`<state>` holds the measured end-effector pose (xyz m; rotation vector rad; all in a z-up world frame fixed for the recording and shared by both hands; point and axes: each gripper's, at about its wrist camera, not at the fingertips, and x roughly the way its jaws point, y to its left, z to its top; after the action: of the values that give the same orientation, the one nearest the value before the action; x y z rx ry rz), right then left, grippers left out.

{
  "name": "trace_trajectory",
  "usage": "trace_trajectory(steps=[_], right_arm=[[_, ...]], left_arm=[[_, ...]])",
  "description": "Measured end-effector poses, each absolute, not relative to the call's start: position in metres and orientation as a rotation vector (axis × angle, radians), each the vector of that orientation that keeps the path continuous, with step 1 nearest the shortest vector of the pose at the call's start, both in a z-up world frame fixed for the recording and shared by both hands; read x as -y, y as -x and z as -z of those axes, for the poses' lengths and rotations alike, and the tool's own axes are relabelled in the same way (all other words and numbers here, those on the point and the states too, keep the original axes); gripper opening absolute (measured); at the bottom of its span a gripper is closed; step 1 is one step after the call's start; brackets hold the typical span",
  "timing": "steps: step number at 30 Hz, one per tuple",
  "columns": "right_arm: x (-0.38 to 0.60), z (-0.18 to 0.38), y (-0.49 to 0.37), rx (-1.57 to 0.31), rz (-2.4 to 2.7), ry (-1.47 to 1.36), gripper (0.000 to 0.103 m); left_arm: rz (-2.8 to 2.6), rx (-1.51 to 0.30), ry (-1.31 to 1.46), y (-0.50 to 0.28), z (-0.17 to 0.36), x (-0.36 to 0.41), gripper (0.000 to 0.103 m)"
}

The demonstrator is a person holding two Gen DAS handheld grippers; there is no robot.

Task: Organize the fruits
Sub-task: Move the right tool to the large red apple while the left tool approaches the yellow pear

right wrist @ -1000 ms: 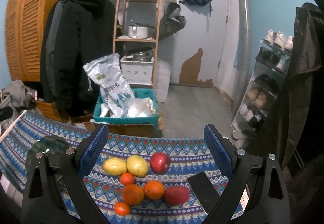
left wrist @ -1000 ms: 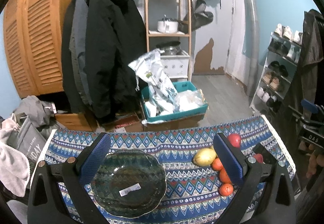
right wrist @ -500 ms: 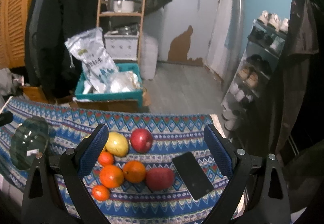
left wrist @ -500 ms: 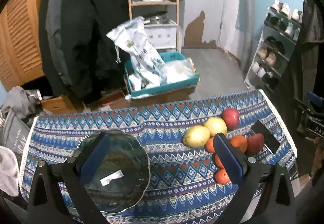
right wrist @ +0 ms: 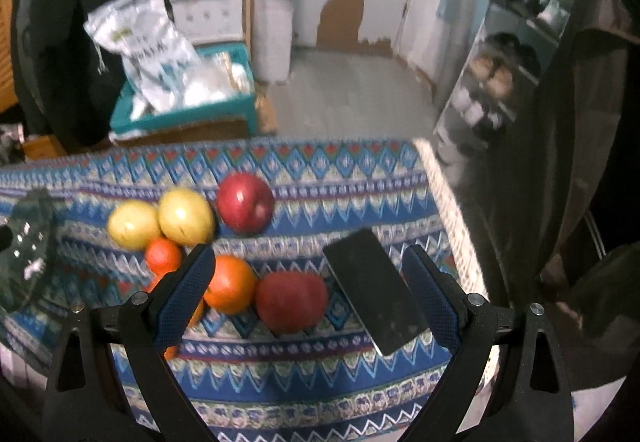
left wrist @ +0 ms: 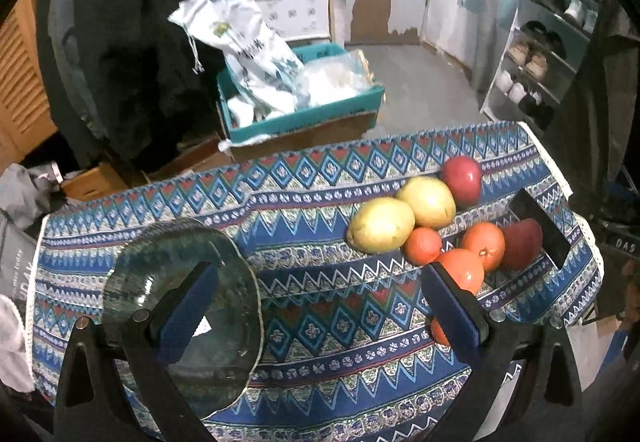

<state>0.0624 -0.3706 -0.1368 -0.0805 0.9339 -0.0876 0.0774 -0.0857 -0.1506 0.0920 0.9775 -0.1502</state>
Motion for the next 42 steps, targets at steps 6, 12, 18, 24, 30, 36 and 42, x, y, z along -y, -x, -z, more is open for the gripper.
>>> trace_trajectory(steps=[6,12,18,24,30,36,42], right_arm=[[0.38,0.175,-0.073,-1.05,0.085,0.071,0.093],[0.382,0.208,-0.079,-1.145,0.062,0.083,0.093],[0.38,0.235,-0.085,-1.219,0.033,0.115,0.093],[0.379,0.256,-0.092,-1.265,0.01,0.137,0.093],[0.377,0.268,-0.099,-1.275,-0.023,0.151,0.092],[0.379,0.266,-0.101,-1.251,-0.078,0.082,0.077],[0.368,0.265,-0.097,-1.231,-0.082,0.139,0.076]], left_arm=[[0.151,-1.043,-0.091,-0.093,0.18,0.094,0.102],[0.161,-1.077,-0.125,-0.099,0.2,0.105,0.102],[0.179,-1.116,-0.122,-0.106,0.215,0.111,0.102],[0.18,-1.141,-0.125,-0.114,0.229,0.113,0.102],[0.191,-1.163,-0.111,-0.12,0.239,0.116,0.102],[0.211,-1.168,-0.096,-0.127,0.241,0.122,0.102],[0.23,-1.166,-0.081,-0.14,0.247,0.128,0.102]])
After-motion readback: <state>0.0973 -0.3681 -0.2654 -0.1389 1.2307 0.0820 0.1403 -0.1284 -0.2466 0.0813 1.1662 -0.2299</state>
